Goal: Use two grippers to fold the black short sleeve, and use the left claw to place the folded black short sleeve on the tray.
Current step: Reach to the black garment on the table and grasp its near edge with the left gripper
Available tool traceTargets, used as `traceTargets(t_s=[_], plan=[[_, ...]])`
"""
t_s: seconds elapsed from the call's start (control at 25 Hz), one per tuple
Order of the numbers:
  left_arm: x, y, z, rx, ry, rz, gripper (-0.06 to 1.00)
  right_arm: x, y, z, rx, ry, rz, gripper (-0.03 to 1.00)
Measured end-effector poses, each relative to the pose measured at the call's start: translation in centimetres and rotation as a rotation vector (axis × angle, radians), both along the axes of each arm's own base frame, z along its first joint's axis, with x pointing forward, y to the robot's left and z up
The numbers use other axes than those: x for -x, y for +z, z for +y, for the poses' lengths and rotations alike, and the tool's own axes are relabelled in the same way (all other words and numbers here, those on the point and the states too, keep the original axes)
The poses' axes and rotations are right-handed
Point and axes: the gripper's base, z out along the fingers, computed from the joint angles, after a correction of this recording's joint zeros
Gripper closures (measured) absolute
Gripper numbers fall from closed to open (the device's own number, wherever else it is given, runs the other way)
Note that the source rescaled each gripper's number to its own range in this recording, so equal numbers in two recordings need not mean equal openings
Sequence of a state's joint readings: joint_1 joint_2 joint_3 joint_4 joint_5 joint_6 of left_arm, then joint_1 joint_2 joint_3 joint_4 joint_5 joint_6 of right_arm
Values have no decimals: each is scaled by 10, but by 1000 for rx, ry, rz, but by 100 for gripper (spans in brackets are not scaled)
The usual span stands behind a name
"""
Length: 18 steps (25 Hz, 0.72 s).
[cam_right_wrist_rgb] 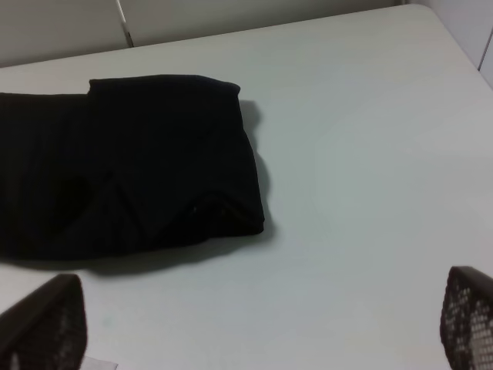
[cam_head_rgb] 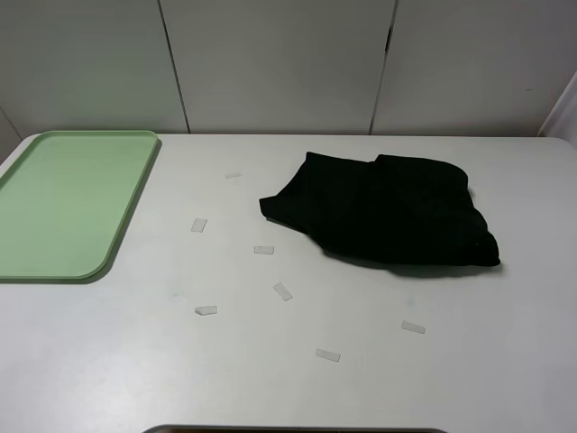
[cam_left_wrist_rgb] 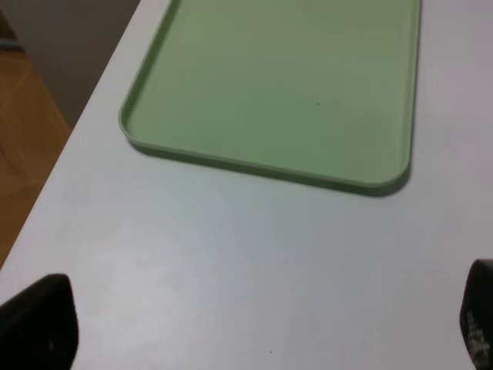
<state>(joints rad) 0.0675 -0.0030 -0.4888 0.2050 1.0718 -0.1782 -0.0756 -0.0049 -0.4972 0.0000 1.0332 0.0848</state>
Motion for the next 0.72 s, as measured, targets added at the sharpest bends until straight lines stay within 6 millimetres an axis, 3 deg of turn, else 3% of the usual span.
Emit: traceTargets(t_s=[0.16, 0.32, 0.72], plan=[[-3, 1, -2, 21, -13, 16, -6, 0, 0, 0, 0, 0, 0, -3], [-18, 15, -5, 45, -51, 96, -6, 0, 0, 0, 0, 0, 0, -3], [-100, 51, -14, 87, -247, 292, -6, 0, 0, 0, 0, 0, 0, -3]])
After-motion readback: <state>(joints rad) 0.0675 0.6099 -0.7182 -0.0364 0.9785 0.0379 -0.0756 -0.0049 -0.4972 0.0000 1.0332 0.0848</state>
